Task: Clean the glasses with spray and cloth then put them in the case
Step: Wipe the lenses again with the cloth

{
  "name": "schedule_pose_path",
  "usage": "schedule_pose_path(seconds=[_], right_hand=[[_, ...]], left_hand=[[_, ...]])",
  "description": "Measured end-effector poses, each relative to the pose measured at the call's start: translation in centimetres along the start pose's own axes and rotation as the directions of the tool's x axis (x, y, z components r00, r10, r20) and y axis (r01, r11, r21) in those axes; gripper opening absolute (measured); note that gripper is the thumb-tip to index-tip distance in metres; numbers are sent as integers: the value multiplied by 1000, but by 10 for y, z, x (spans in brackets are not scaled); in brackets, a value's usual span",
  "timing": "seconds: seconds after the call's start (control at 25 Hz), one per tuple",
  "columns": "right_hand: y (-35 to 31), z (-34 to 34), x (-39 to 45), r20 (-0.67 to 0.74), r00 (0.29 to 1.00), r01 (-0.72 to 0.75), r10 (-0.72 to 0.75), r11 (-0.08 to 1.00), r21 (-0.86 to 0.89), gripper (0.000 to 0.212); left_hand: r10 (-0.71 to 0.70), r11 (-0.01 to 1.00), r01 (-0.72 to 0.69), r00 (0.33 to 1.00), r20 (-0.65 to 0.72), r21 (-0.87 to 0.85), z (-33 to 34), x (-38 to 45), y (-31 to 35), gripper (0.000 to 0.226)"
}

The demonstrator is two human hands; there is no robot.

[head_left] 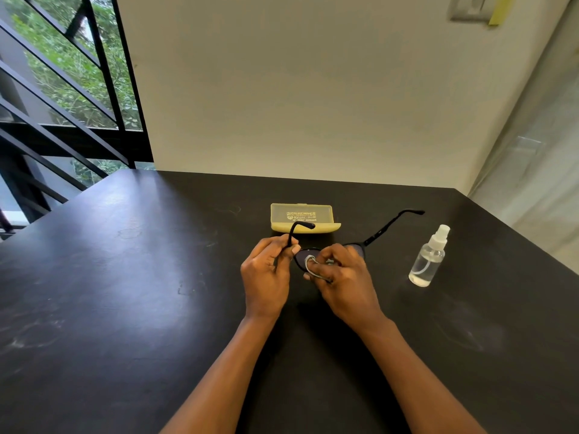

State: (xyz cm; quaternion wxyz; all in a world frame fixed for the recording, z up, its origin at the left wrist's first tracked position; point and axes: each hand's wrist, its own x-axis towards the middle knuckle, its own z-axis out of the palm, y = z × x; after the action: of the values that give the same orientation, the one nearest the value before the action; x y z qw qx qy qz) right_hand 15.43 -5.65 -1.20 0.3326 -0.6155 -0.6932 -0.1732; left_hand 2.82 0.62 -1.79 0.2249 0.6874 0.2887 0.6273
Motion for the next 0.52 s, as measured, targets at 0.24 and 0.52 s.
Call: schedule_pose_path(seconds=[0.24, 0.52], right_hand=[[3, -13, 7, 78, 887, -446, 455, 803, 396, 21], [2, -8, 11, 191, 894, -440, 406, 876, 196, 28]], left_hand=[[20, 999, -20, 1000, 4, 32, 3, 0, -2, 19], [57, 998, -58, 997, 49, 34, 6, -3, -1, 20]])
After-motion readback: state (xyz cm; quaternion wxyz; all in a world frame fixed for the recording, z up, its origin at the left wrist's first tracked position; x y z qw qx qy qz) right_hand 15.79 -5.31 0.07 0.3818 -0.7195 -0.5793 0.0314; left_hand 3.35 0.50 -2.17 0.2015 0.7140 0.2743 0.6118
